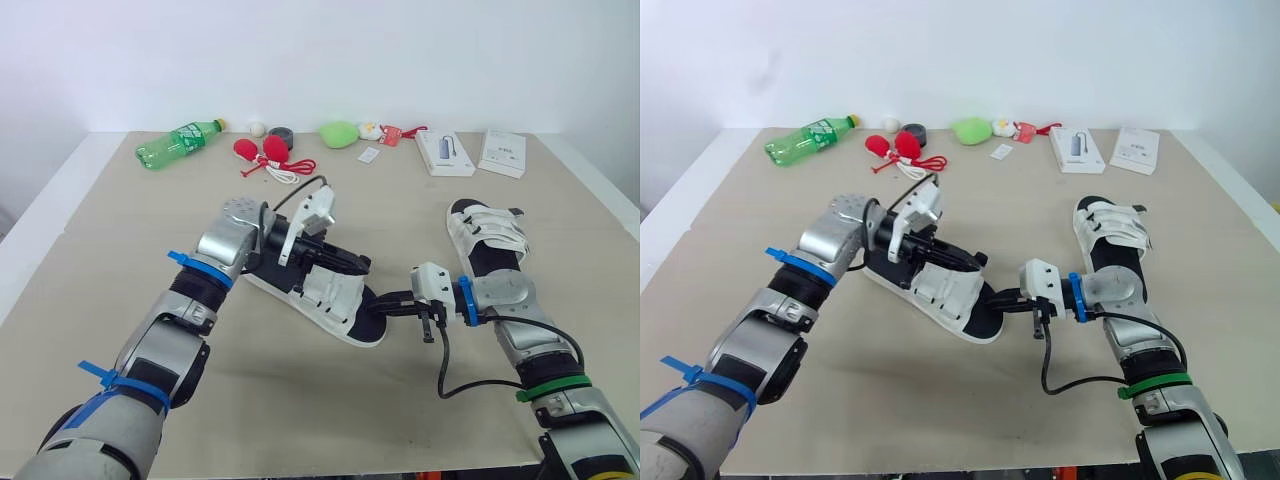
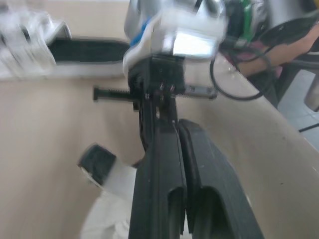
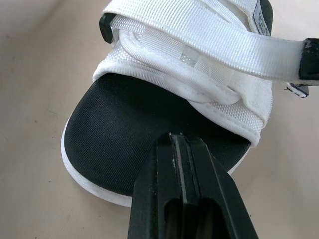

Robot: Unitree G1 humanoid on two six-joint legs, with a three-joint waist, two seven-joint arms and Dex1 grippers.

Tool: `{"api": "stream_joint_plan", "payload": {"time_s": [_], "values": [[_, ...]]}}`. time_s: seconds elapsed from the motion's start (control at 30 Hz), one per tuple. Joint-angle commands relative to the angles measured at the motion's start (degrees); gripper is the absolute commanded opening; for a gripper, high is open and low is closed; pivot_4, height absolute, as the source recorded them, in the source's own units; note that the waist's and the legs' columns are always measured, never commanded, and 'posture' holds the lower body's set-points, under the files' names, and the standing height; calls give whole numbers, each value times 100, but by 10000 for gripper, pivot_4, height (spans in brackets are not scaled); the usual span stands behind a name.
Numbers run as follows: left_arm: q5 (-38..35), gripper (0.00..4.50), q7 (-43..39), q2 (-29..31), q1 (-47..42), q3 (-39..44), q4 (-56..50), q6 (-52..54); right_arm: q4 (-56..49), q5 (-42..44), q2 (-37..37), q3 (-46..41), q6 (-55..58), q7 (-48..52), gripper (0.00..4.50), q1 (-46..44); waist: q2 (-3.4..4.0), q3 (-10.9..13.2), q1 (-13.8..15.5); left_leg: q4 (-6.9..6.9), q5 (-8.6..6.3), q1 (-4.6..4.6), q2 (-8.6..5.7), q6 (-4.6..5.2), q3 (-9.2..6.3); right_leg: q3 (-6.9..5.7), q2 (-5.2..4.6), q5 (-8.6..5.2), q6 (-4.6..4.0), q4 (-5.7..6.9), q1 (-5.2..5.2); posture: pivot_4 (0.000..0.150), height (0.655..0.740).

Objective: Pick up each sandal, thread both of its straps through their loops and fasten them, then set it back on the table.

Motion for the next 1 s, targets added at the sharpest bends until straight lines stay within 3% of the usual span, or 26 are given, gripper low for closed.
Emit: {"api": "stream_joint_plan", "payload": {"time_s": [0.03,0.4,0.57,0.73,0.87,1.0], "values": [[269,900,10,-54,-408,-20,401,-100,74,-137,-78,15,26,-15,0,47,0,0,0,0,0,-2,0,0,-1,-1,0,0,0,0,-1,1500,7400],[1405,900,-25,-213,-1153,-402,2154,-946,-17,-127,-94,-5,58,-60,0,117,-1,1,-1,-2,-1,-7,0,0,-5,-3,2,-5,-4,-1,-6,1500,7400],[1732,900,963,-437,-1494,-201,2841,-1217,-26,-129,-88,-9,54,-78,0,127,-2,1,-2,-2,-1,-8,-1,0,-5,-2,0,-7,-5,-2,-6,1500,7400],[1668,900,2094,-513,-1696,301,3082,-1721,-109,-105,-87,-27,72,-130,0,186,-2,1,-2,-3,-1,-9,0,0,-10,-5,1,6,18,-2,-7,1500,7400],[1244,900,2097,-338,-1795,963,2892,-1913,-396,3,-143,-164,145,-225,0,336,-3,2,-1,-3,-1,-22,0,0,-10,-8,1,7,19,-1,-18,1500,7400],[1049,900,1495,152,-1453,1254,2483,-2129,-1234,574,-258,-562,834,-411,0,636,-1,3,-2,-9,-3,-30,-2,-3,-9,-6,1,2,23,-2,-27,1500,7400]]}}
